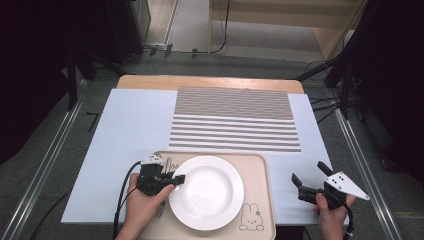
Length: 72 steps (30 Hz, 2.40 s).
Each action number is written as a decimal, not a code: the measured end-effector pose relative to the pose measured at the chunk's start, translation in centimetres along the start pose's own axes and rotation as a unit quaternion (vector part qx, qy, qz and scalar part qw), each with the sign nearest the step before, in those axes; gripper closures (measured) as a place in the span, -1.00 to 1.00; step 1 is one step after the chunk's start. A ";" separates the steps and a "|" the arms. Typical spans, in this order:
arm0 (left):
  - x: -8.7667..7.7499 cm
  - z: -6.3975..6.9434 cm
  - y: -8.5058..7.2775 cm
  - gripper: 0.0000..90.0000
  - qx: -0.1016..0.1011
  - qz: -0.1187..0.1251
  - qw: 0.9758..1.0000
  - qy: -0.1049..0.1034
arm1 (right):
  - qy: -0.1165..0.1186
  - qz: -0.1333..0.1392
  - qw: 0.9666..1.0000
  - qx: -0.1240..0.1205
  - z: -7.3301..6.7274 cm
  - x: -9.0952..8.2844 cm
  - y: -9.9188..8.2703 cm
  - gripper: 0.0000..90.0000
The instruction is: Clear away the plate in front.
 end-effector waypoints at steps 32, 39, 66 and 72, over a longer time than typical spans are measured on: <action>-4.7 -1.4 0.7 -1.00 0.074 0.125 0.989 -0.032 | -0.002 -0.001 1.000 -0.003 0.0 0.1 0.0 -1.00; -5.6 -2.1 0.7 -1.00 0.087 0.139 0.986 -0.020 | -0.003 -0.002 1.000 -0.003 0.0 0.1 0.0 -1.00; -8.1 -5.6 -0.3 -1.00 0.096 0.157 0.983 0.020 | -0.005 -0.003 1.000 -0.005 0.0 0.1 0.0 -1.00; -8.7 -6.5 -0.6 -1.00 0.094 0.161 0.982 0.023 | -0.005 -0.004 1.000 -0.005 0.0 0.1 0.0 -1.00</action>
Point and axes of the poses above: each handheld gripper's, and its own axes: x roughly forward along the jaws, y roughly out of its top, z roughly to its right, the point moved 3 cm from there along x, roughly forward along the jaws, and after that the axes turned 1 degree about -y, right-handed, at the moved point
